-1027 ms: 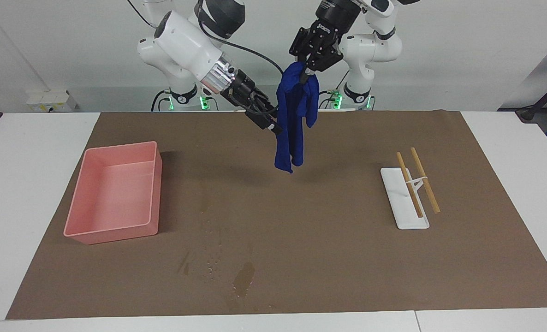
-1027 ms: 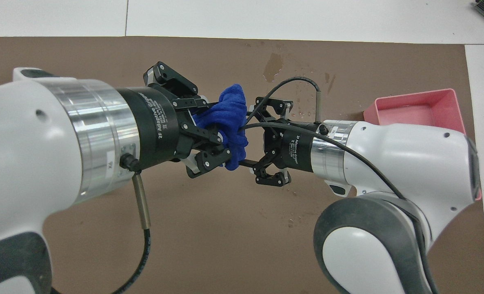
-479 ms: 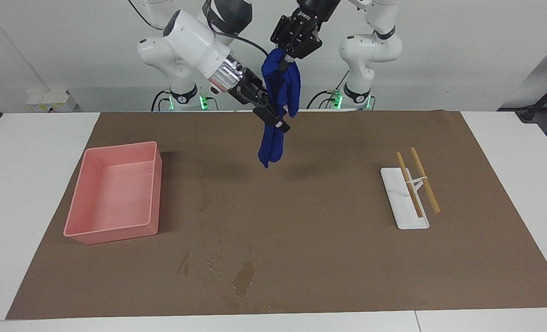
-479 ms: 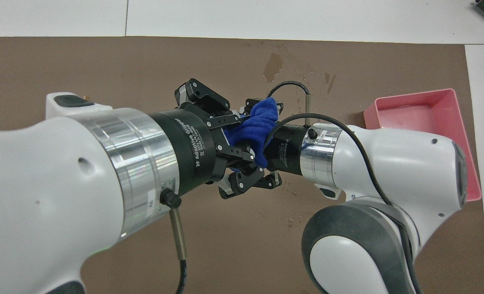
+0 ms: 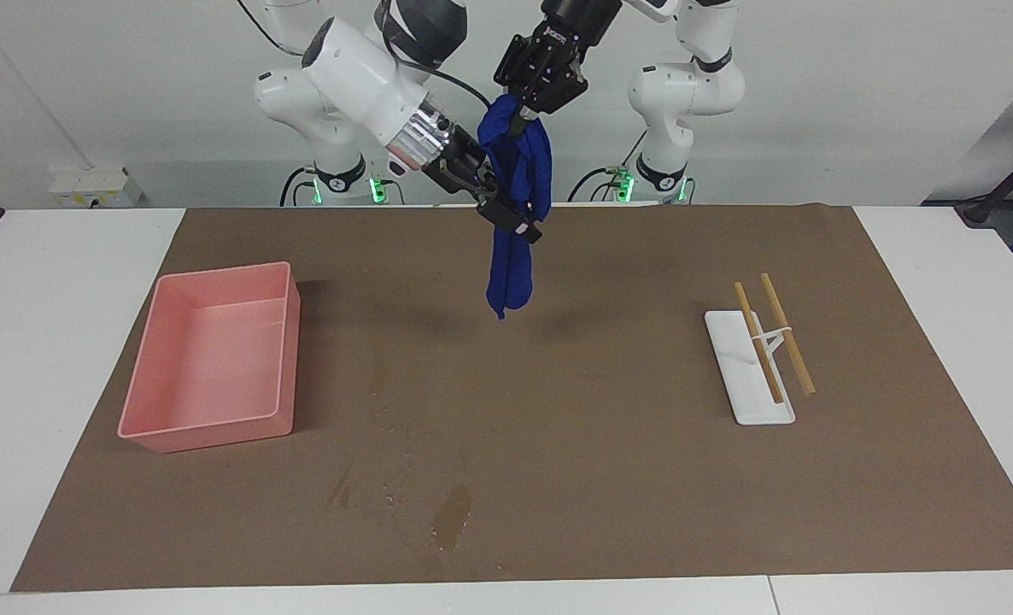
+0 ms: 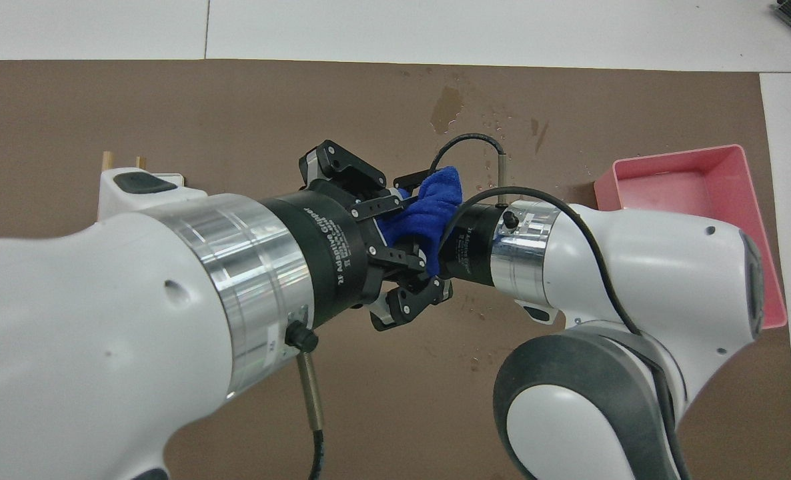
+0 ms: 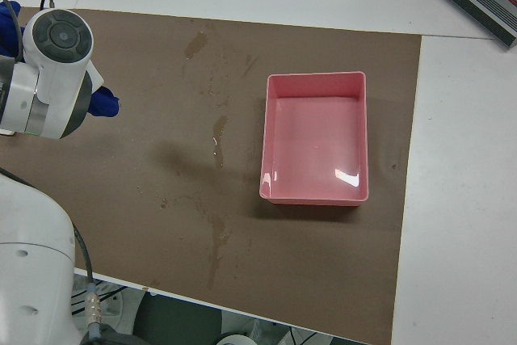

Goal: Wipe water with towel using both arms
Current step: 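Grasp the towel with the right gripper while the left gripper holds it, then open the left gripper and withdraw while the right gripper pulls the towel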

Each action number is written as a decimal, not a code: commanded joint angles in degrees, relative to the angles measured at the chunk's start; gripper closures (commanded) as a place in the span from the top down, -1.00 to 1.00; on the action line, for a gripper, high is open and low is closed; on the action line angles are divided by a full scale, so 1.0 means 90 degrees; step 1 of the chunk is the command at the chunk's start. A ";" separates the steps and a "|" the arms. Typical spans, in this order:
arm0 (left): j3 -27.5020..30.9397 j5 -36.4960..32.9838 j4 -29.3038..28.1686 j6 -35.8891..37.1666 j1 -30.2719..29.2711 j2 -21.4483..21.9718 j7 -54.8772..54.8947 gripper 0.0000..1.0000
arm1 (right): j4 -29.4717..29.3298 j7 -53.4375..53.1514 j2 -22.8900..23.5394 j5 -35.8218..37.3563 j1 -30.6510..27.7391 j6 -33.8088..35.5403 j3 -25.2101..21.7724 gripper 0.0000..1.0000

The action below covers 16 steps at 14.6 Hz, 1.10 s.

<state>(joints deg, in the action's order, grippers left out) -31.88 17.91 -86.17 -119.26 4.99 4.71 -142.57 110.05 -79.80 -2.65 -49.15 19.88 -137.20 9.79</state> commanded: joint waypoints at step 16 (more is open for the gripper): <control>0.0513 0.0119 -0.0347 0.0758 -0.0056 0.0346 0.1728 1.00 | 0.0008 0.1997 -0.0057 0.0652 -0.0216 0.1178 -0.0034 -1.00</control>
<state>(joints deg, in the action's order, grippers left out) -29.19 17.91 -88.43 -116.00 4.90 6.06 -131.25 110.08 -68.29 -2.49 -47.24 19.60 -131.46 9.45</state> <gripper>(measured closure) 0.000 0.952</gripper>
